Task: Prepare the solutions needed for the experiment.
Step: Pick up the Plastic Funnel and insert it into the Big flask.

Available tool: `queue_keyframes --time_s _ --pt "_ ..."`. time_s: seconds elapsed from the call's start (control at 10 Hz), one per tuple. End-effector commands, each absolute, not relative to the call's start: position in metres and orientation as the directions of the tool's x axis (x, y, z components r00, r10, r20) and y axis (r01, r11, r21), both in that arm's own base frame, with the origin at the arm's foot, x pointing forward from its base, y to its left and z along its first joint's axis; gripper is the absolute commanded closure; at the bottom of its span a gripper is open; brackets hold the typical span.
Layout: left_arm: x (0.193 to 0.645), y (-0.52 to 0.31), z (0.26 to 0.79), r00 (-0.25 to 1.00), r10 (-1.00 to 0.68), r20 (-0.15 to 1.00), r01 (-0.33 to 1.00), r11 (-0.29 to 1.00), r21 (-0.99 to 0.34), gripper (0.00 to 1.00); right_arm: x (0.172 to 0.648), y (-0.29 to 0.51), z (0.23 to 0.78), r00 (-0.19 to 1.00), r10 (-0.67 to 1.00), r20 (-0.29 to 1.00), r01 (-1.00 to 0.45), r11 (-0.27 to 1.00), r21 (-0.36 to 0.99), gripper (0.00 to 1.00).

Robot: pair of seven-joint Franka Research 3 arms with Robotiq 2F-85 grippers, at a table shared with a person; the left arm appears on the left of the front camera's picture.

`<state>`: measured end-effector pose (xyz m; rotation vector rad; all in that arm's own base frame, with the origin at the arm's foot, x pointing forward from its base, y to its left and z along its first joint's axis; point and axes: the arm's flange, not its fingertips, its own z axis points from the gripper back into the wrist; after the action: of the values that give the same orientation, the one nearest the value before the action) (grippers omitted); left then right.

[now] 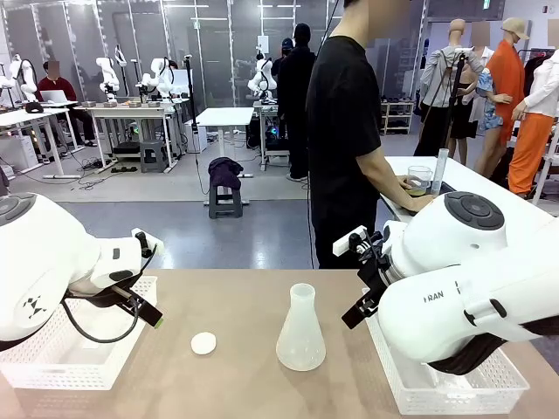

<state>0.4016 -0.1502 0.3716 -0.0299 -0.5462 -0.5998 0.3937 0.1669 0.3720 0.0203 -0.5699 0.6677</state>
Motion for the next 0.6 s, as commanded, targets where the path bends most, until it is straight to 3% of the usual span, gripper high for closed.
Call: queue_keyframes --time_s 0.0,0.2,0.5 --pt "0.402 -0.150 0.372 0.689 -0.528 0.497 0.544 0.829 0.128 0.00 0.394 0.167 0.372 0.639 0.580 0.506 -0.591 0.791 -0.161 0.00" --pt "0.388 -0.142 0.397 0.721 -0.490 0.490 0.539 0.841 0.048 0.00 0.376 0.155 0.400 0.662 0.537 0.523 -0.592 0.803 -0.075 0.00" --pt "0.368 -0.116 0.442 0.811 -0.312 0.494 0.420 0.900 -0.121 0.00 0.352 0.135 0.452 0.741 0.425 0.520 -0.555 0.823 0.120 0.00"
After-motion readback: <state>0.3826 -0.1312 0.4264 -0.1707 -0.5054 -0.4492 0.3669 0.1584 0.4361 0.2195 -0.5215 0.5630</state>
